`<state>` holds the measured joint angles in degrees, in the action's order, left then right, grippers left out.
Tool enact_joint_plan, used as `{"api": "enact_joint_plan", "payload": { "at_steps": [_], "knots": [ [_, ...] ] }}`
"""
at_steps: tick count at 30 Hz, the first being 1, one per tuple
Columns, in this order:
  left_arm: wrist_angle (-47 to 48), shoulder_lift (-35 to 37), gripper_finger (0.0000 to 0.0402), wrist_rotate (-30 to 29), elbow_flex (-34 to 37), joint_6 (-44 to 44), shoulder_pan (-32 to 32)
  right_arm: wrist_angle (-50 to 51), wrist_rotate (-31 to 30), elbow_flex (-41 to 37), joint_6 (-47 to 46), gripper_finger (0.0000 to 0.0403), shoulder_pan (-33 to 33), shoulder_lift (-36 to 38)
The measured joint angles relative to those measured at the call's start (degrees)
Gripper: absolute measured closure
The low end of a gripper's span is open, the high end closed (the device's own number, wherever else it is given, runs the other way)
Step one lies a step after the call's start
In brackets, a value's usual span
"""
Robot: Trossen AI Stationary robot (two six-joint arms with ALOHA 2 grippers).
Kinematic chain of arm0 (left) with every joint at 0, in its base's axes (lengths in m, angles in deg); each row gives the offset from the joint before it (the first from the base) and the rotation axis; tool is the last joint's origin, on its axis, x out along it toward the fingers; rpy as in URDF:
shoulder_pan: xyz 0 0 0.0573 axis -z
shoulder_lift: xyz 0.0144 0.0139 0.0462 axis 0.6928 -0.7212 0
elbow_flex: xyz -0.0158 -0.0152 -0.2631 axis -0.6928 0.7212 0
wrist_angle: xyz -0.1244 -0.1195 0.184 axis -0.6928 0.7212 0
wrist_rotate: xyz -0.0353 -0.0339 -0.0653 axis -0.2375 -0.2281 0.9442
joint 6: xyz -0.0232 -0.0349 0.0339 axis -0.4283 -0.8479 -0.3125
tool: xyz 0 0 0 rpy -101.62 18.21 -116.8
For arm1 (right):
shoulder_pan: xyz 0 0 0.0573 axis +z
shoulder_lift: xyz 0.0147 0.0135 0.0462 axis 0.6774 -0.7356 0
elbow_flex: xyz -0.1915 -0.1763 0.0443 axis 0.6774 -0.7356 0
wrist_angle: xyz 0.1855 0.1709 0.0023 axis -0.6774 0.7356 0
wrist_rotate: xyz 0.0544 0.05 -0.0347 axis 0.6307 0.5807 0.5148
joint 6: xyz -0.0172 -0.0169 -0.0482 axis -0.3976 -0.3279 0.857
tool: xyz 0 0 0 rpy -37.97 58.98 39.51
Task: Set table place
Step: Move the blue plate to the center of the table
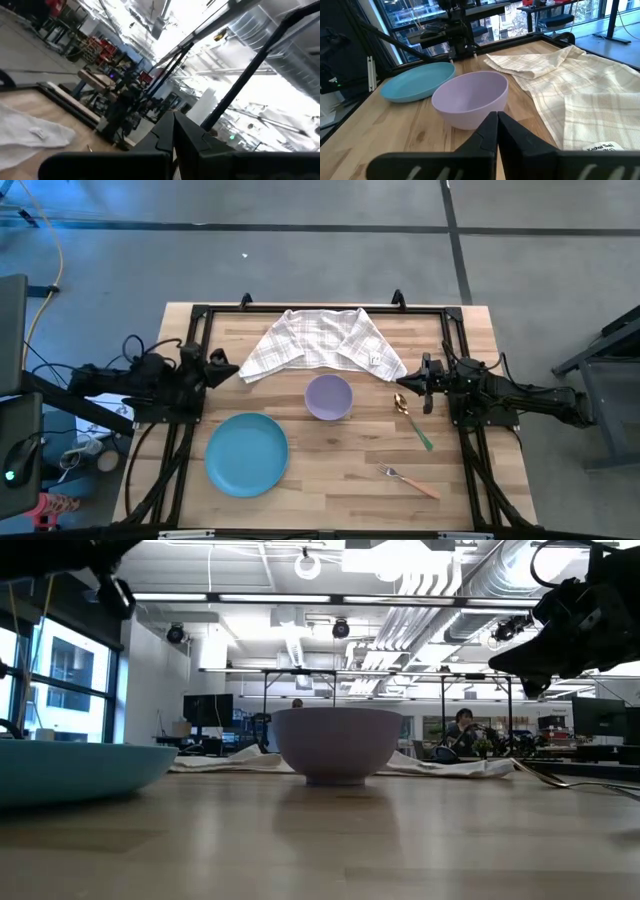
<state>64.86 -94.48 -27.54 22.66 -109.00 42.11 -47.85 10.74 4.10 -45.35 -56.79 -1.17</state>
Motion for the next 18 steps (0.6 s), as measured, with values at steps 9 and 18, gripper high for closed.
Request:
{"api": "enact_joint_plan", "payload": {
  "at_steps": [9,18],
  "knots": [
    [12.5,-18.8,0.0401,-0.9,-15.7,3.7,0.0,-10.6,-1.0,0.0,-12.5,0.0402,0.0,0.0],
    [47.7,-37.8,0.0402,-0.9,-34.5,3.4,0.0,-14.7,-9.2,0.0,-20.6,0.0402,0.0,0.0]
  ]
}}
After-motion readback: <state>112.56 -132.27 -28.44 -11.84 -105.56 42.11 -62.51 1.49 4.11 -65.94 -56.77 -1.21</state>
